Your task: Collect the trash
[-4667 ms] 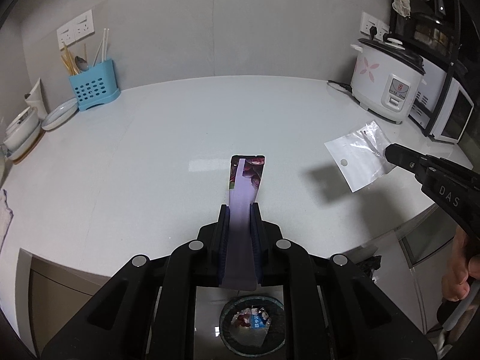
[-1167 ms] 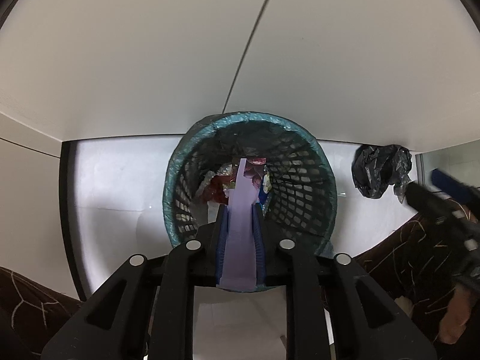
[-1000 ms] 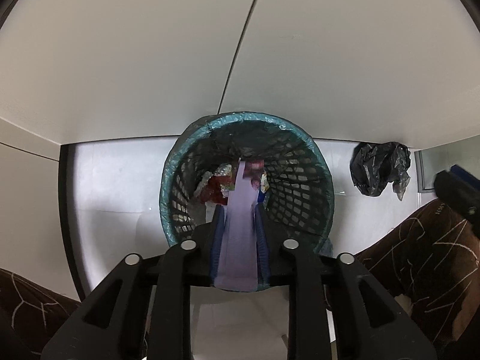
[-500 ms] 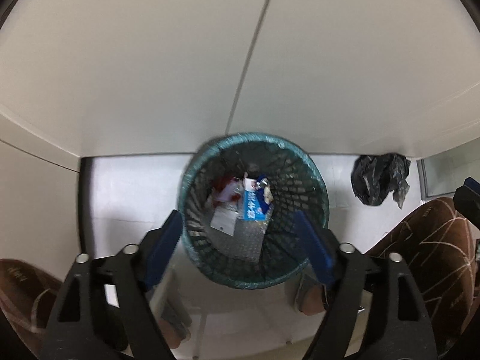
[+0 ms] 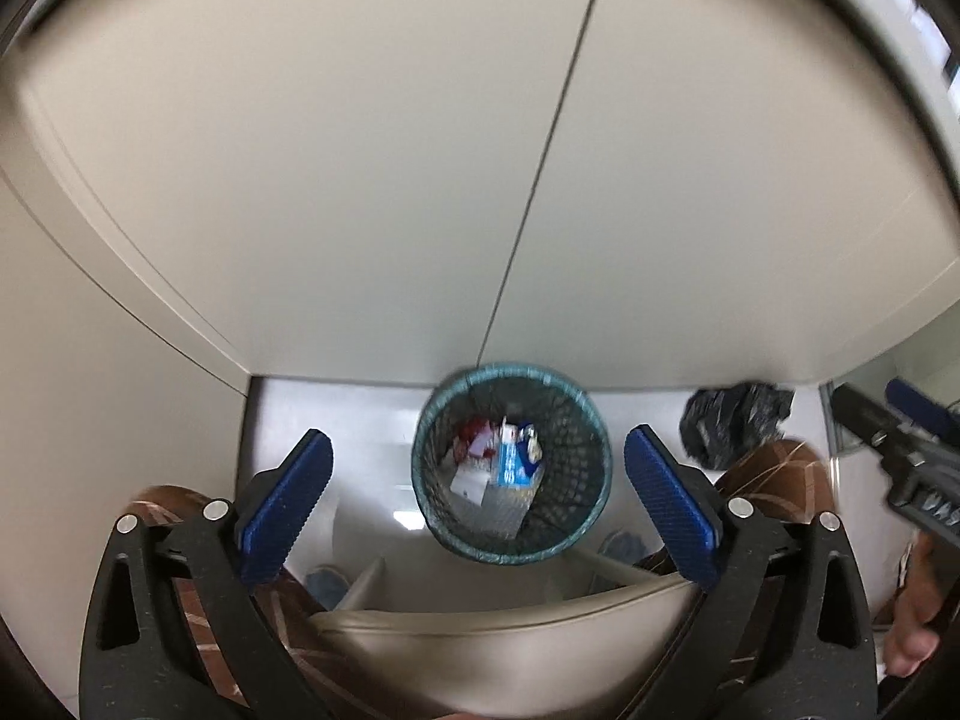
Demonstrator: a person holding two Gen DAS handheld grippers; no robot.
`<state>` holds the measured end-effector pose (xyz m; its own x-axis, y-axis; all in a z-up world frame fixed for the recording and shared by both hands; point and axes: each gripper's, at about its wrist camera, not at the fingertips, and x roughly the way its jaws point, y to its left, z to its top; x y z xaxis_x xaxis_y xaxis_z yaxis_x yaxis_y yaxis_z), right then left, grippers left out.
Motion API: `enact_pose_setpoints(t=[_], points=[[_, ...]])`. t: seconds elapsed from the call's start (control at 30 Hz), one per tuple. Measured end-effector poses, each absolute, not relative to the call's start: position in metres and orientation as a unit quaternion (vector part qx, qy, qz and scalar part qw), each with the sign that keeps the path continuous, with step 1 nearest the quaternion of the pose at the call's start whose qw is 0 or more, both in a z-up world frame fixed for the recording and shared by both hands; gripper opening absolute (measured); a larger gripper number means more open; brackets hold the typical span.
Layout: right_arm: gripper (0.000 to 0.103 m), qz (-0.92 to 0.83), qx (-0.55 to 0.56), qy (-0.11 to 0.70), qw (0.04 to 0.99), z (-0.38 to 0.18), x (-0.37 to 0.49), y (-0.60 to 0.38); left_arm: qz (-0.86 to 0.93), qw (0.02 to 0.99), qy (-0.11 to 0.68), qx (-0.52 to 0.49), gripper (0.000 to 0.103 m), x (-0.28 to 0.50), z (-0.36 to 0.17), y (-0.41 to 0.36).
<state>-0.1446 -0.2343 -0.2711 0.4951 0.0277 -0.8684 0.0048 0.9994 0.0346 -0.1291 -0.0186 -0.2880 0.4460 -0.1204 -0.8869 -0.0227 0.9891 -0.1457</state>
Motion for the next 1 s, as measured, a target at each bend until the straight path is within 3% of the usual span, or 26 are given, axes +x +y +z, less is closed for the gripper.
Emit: enact_pose_setpoints(t=[0.33,1.0], points=[[0.094,0.004,0.020,0.458,0.889,-0.171,-0.174,-0.226,-0.004,0.876,0.481,-0.041,0.097,-0.151,-0.179,-0.018],[0.094,0.016,0.023,0.415,0.909,-0.090,-0.192,-0.220,-0.002,0.898,0.436,-0.051,0.097,-0.174,-0.094,-0.007]])
